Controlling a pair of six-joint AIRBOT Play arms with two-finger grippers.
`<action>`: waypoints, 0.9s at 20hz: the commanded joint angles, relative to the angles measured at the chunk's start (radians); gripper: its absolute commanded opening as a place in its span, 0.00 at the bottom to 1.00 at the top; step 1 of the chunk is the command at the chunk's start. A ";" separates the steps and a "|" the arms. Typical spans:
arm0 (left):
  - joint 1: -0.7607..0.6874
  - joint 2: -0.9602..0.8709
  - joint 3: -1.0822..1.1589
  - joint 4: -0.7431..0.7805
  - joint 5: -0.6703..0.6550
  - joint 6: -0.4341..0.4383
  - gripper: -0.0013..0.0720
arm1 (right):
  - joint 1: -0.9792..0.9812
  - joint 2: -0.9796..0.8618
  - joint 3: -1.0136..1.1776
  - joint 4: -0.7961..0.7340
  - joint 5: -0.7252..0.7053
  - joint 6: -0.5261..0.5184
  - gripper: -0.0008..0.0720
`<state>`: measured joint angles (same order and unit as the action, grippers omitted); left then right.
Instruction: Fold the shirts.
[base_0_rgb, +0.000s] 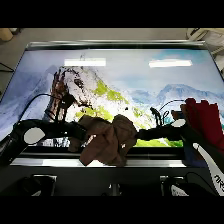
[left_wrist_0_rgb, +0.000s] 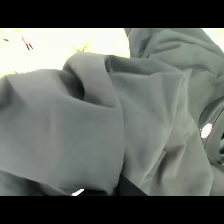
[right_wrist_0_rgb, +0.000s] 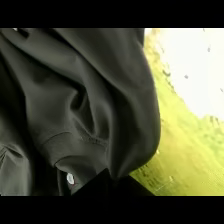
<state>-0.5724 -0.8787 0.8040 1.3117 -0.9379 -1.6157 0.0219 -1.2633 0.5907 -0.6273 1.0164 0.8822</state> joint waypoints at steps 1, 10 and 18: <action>0.009 0.002 0.134 0.205 -0.096 0.000 0.06 | -0.024 0.025 0.219 -0.172 0.135 -0.051 0.04; 0.115 0.008 1.188 0.372 -0.457 -0.048 0.06 | -0.031 0.364 1.389 -0.697 0.190 0.055 0.04; 0.116 0.035 0.978 0.247 -0.537 -0.009 0.06 | -0.031 0.386 1.413 -0.798 0.624 0.112 0.04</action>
<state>-0.4580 -0.8490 1.8912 1.5688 -1.4296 -1.6295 -0.0082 -0.8558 1.9827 -1.3411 1.4010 0.9764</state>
